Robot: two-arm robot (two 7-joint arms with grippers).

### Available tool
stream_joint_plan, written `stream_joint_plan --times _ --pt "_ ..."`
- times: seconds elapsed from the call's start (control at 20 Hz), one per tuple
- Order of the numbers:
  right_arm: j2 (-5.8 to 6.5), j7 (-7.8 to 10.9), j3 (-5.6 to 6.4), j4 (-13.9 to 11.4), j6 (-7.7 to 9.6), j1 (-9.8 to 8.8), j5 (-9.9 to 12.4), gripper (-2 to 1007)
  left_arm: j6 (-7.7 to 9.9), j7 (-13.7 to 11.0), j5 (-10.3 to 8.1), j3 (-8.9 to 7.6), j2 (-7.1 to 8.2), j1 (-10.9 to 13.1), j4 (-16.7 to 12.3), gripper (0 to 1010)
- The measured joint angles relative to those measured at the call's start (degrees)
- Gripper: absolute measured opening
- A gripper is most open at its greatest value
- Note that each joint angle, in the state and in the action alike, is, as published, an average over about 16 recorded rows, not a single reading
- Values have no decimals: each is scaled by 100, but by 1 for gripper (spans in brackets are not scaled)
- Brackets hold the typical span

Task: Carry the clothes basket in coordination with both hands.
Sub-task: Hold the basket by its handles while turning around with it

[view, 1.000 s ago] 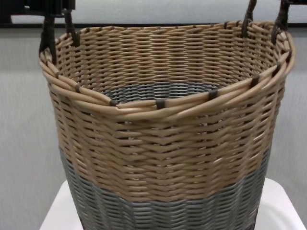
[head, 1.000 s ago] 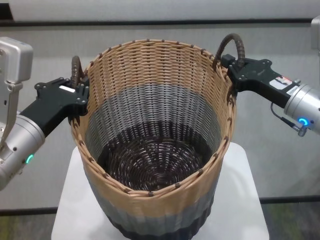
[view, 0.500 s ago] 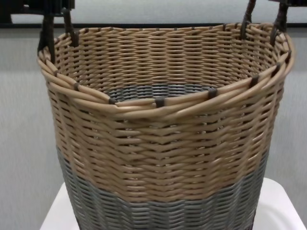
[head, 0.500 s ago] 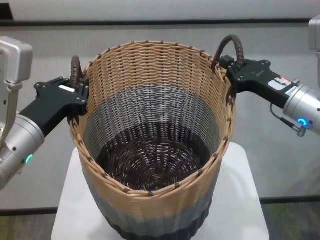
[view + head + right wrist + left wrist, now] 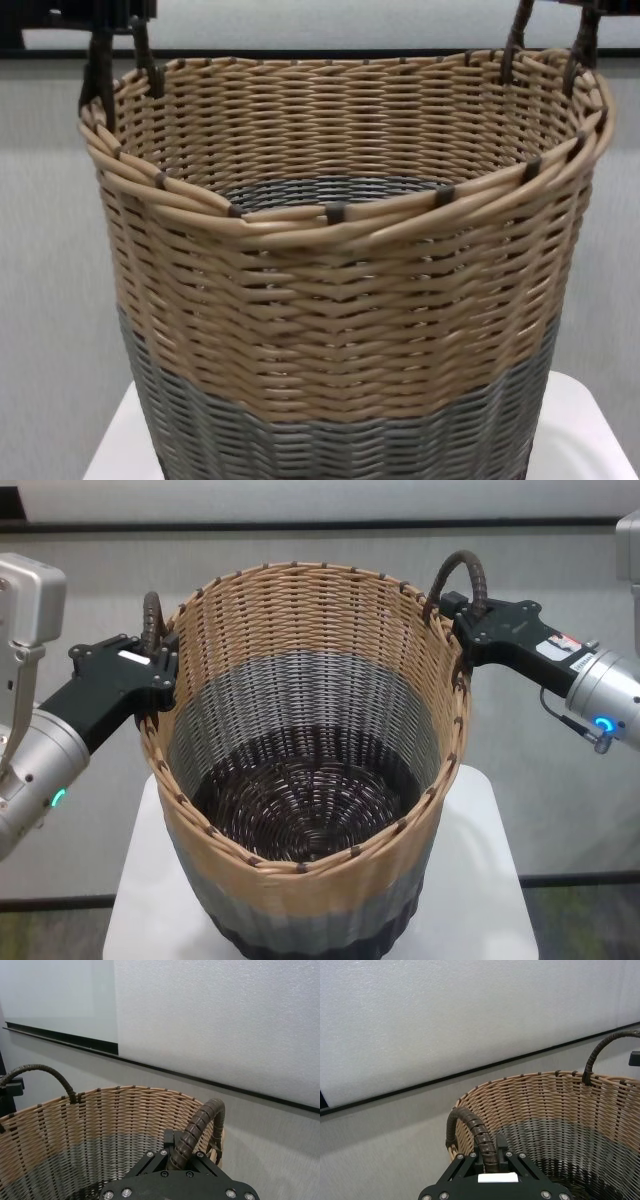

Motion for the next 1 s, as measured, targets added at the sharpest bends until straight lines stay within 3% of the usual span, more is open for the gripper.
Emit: stream_joint_plan --times 1.0 --pt "0 1 -6 4 5 6 -11 10 4 -1 1 1 6 -1 -6 168"
